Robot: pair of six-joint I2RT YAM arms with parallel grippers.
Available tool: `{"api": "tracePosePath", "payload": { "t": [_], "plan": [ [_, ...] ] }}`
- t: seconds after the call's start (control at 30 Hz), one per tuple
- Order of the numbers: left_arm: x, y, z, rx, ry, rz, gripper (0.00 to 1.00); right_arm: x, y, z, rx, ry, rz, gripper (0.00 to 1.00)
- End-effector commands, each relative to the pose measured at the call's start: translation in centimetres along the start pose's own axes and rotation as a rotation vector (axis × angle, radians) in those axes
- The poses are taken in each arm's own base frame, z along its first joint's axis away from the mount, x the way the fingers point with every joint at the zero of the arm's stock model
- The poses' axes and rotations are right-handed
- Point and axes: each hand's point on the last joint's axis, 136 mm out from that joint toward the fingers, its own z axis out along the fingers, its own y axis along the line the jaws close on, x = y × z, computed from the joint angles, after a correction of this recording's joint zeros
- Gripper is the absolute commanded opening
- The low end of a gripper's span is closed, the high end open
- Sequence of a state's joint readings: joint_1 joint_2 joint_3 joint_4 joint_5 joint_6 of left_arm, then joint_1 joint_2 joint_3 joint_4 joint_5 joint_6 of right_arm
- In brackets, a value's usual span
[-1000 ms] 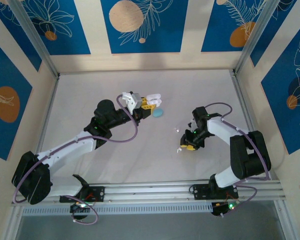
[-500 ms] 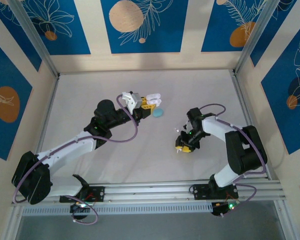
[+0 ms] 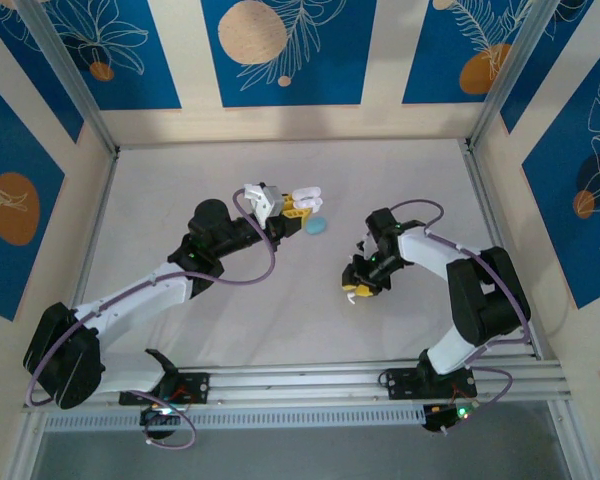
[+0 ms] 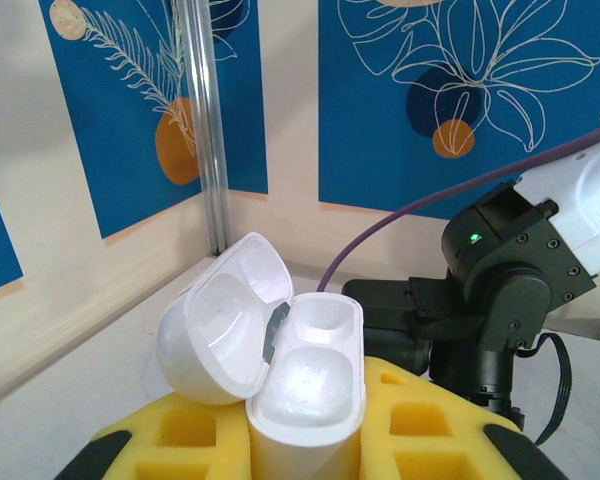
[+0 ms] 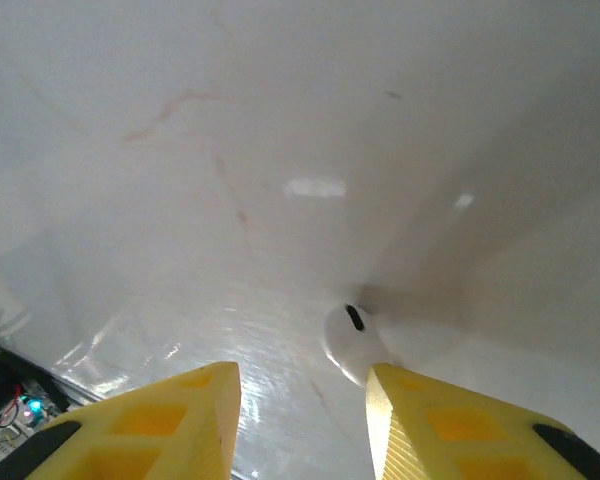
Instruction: Insert wireless bluetooth earbuds into charging case
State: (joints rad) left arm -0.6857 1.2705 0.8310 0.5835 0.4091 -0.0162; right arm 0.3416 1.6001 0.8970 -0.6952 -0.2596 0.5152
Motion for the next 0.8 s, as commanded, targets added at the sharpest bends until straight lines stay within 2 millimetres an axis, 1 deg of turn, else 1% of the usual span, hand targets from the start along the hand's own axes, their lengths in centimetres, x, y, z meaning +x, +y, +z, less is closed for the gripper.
{"api": "tracePosePath", "payload": {
  "t": [0.0, 0.13, 0.23, 0.43, 0.53, 0.63, 0.77],
  "plan": [
    [-1.7, -0.4, -0.5, -0.004, -0.042, 0.021, 0.17, -0.1, 1.5, 0.1, -0.032, 0.029, -0.030, 0.39],
    [-1.6, -0.3, -0.6, -0.010, -0.040, 0.021, 0.17, -0.6, 1.5, -0.5, -0.001, -0.008, -0.056, 0.39],
    [-1.6, -0.3, -0.7, -0.012, -0.038, 0.023, 0.17, -0.8, 0.5, -0.7, 0.055, -0.021, -0.063, 0.39],
    [-1.7, -0.3, -0.6, -0.012, -0.041, 0.024, 0.17, -0.6, -0.4, 0.7, 0.091, 0.040, -0.055, 0.40],
    [-1.8, -0.3, -0.6, -0.012, -0.042, 0.024, 0.17, 0.0, -0.2, 1.3, 0.081, 0.075, -0.060, 0.40],
    [-1.7, -0.3, -0.6, -0.011, -0.040, 0.023, 0.17, 0.9, 0.2, 1.8, 0.073, 0.114, -0.074, 0.38],
    [-1.7, -0.3, -0.5, -0.011, -0.040, 0.022, 0.17, 1.7, 1.0, 1.7, 0.068, 0.117, -0.092, 0.36]
  ]
}}
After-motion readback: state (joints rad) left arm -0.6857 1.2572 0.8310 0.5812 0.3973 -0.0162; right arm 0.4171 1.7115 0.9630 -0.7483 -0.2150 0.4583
